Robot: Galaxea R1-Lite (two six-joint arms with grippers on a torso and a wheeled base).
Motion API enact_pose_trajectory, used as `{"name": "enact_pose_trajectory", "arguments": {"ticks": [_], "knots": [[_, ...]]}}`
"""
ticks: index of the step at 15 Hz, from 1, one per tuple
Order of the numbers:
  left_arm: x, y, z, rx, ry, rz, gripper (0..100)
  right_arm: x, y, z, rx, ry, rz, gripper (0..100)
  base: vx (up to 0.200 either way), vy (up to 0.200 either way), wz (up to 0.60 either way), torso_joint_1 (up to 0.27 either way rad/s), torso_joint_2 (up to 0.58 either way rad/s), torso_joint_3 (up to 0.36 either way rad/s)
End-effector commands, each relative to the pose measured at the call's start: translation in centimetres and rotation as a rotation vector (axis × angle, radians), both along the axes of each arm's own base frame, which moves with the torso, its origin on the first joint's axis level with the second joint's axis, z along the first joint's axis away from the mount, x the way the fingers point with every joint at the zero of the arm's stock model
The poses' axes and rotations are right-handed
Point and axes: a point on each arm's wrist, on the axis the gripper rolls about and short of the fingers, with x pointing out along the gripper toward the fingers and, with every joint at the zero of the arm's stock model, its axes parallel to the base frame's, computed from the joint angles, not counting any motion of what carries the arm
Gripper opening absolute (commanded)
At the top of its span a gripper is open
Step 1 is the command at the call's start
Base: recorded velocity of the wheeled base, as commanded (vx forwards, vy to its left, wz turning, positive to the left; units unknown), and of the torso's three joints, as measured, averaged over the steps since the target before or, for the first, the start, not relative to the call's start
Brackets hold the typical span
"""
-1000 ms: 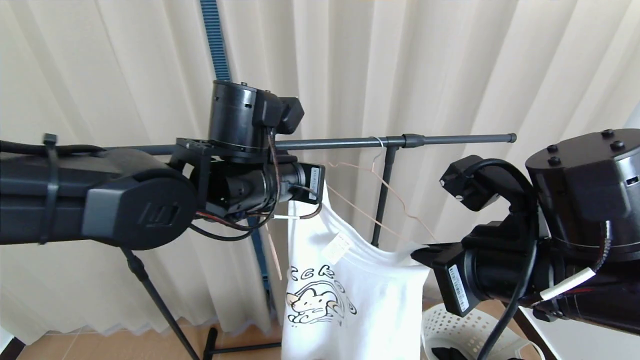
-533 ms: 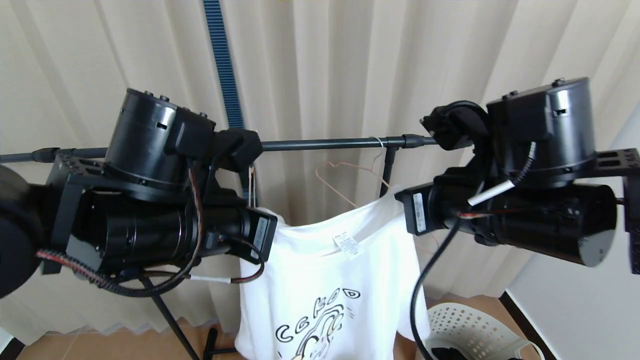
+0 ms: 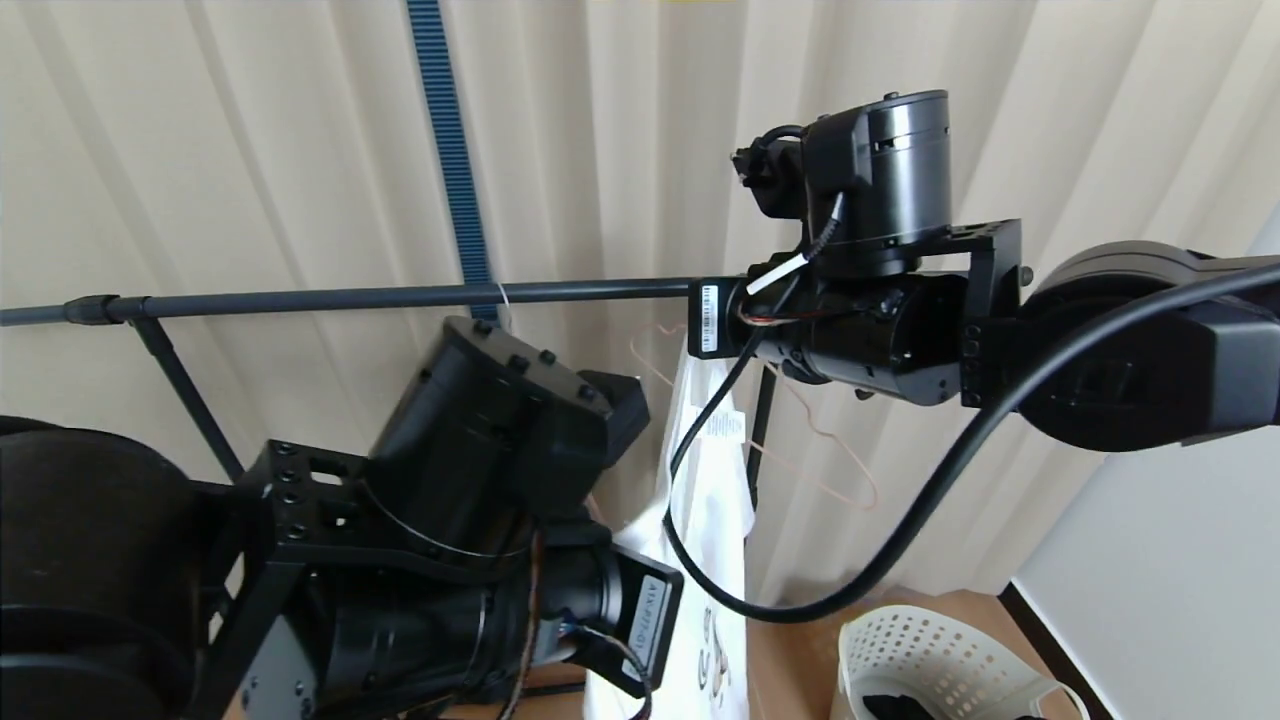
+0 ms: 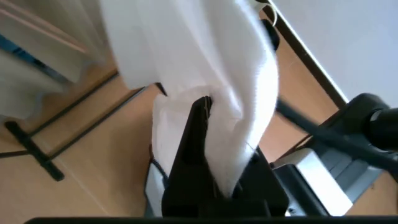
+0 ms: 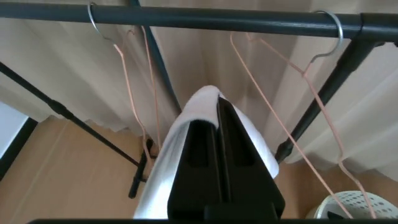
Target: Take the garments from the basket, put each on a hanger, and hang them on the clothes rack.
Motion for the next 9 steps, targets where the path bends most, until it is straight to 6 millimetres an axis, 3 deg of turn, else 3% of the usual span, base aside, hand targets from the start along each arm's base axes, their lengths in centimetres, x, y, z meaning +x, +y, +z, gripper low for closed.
{"name": "enact_pose_trajectory", "arguments": {"ticks": [1, 3, 6, 9], "knots": [[0.7, -3.3, -0.8, -0.021, 0.044, 0.001, 0, 0.6, 1.4, -1.3, -0.003, 0.025, 0.009, 0, 0.0, 0.0, 0.0, 0.0, 0.0, 0.0], [1.0, -4.1, -1.0, -0.031, 0.055, 0.007, 0, 0.5, 1.3, -1.4, 0.004, 0.029, 0.006, 0, 0.0, 0.0, 0.0, 0.0, 0.0, 0.0], [1.0, -3.8, -1.1, -0.026, 0.058, 0.025, 0, 0.4, 0.3, -0.4, 0.05, 0.028, -0.024, 0, 0.0, 0.0, 0.0, 0.0, 0.0, 0.0], [1.2, -1.9, -0.7, -0.035, 0.059, 0.081, 0, -0.4, -1.8, 0.1, 0.055, 0.032, -0.051, 0, 0.0, 0.0, 0.0, 0.0, 0.0, 0.0]]}}
